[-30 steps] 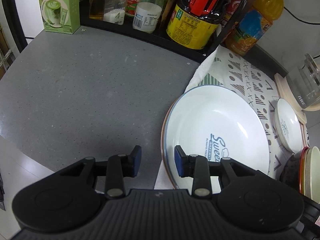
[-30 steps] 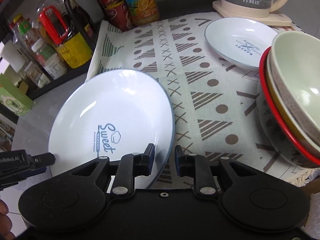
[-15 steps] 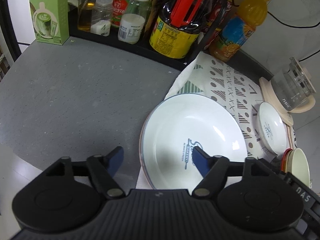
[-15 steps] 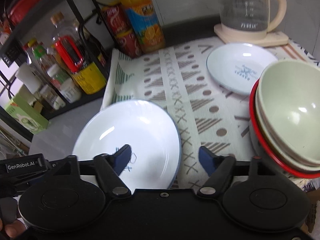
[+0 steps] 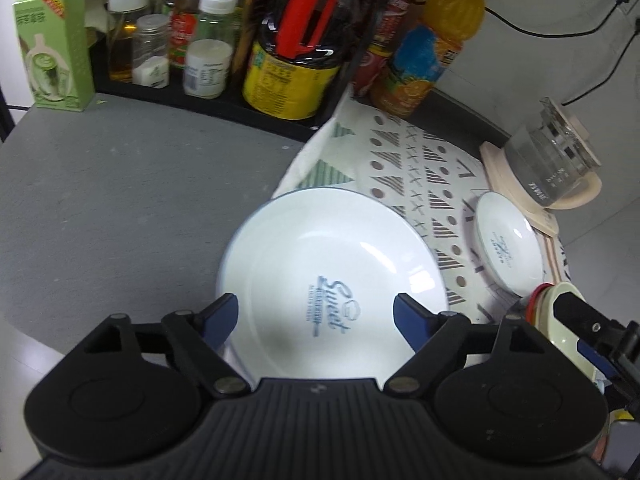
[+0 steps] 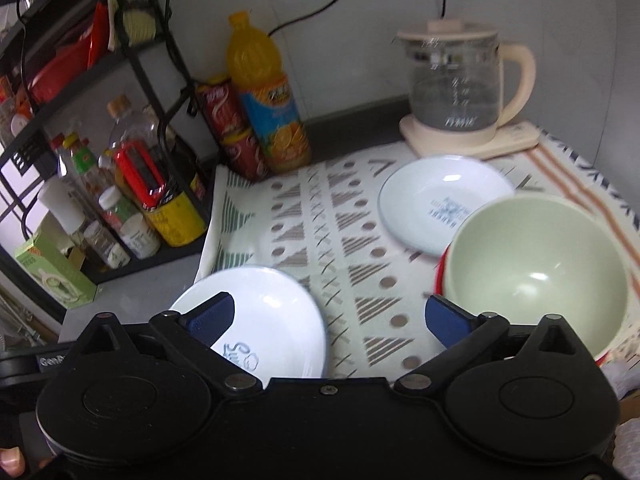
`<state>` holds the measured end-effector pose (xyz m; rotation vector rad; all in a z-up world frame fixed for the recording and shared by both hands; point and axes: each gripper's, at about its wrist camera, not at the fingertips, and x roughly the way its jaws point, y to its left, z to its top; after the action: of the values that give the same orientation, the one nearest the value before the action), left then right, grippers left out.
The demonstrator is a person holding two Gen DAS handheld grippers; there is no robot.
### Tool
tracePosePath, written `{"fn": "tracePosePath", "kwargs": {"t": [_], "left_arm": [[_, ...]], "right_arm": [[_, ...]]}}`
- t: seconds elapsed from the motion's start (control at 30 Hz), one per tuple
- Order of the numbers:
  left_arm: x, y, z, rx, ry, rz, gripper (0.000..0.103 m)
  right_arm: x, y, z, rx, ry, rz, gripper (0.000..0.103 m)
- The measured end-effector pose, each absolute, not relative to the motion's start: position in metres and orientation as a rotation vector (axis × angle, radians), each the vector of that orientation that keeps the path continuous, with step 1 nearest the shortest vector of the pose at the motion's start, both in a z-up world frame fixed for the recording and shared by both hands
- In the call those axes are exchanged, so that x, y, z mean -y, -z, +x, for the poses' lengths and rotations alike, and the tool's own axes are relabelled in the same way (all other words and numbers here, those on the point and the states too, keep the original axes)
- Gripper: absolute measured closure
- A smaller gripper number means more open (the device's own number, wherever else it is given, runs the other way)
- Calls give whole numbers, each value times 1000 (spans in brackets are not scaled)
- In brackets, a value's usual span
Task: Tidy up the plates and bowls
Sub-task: 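Move both grippers to the small white 'BAKERY' plate and grip its rim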
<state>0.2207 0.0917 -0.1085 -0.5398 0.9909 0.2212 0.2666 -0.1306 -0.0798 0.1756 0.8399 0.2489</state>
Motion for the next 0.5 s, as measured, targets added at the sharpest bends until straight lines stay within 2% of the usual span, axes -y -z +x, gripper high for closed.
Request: {"fn": "tracePosePath", "kwargs": {"t": [0.5], "left_arm": [[-39, 101, 276, -998, -84, -506, 19]], "right_arm": [[187, 67, 286, -793, -144, 239, 0]]}}
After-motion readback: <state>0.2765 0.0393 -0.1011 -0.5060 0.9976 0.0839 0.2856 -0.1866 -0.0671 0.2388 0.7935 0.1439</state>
